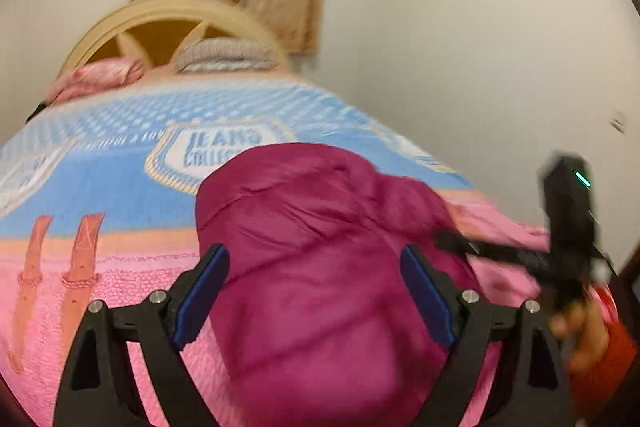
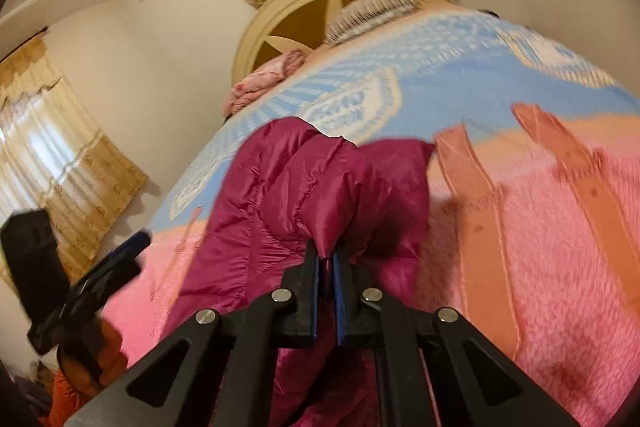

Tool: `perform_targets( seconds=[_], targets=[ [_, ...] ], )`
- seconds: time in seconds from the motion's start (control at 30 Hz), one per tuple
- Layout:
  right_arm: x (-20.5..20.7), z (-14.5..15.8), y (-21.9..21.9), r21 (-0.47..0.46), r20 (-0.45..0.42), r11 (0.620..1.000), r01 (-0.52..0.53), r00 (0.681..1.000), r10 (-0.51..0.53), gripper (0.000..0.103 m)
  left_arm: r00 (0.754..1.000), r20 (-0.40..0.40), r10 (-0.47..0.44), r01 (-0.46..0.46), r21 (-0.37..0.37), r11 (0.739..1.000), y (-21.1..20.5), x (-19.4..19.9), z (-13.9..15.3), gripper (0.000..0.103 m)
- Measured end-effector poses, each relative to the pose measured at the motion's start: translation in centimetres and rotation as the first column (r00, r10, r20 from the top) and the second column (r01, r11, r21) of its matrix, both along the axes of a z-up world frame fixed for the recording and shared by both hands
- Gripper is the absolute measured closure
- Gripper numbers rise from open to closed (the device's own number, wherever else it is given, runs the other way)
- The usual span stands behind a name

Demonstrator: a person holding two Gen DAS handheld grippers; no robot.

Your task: Fold large clothes

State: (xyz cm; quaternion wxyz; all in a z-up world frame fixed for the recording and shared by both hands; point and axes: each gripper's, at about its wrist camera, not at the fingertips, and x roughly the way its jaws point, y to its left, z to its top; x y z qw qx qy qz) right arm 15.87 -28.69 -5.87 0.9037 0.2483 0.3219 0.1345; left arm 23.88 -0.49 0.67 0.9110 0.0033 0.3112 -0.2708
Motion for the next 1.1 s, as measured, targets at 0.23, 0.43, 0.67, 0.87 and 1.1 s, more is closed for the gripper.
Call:
perform_targets(
  seconds=[0.23, 0.43, 0.67, 0.87, 1.1],
  targets=[
    [0.0, -4.0, -1.0, 0.052, -0.088, 0.998, 0.037, 0.996, -0.033, 0.098, 0.995, -0.086, 0.049, -0.04, 0.1, 0.994, -2.5, 1.4, -5.1, 0.017],
    [0.7, -7.7, -1.5, 0.189, -0.156, 0.981, 0.046, 0.988, -0.016, 0.098, 0.995, -0.049, 0.086, -0.075, 0.2, 0.977, -3.9, 1.5, -7.5, 0.011],
    [0.6, -5.6, -1.5, 0.11, -0.172, 0.994, 0.016, 0.985, 0.003, 0.095, 0.992, -0.067, 0.107, -0.092, 0.203, 0.975, -3.5, 1.8, -8.5, 0.005],
    [-0.5, 2.3, -1.4, -0.097, 0.037, 0.991, 0.091, 0.995, -0.088, 0.095, 0.991, -0.041, 0.131, -0.118, 0.228, 0.967, -4.1, 1.5, -8.4, 0.004],
    [6.3, -0.7, 4.4, -0.309, -0.125, 0.95, 0.038, 0.989, -0.08, 0.095, 0.99, -0.04, 0.132, -0.12, 0.219, 0.968, -3.9, 1.6, -8.3, 0.004]
  ],
)
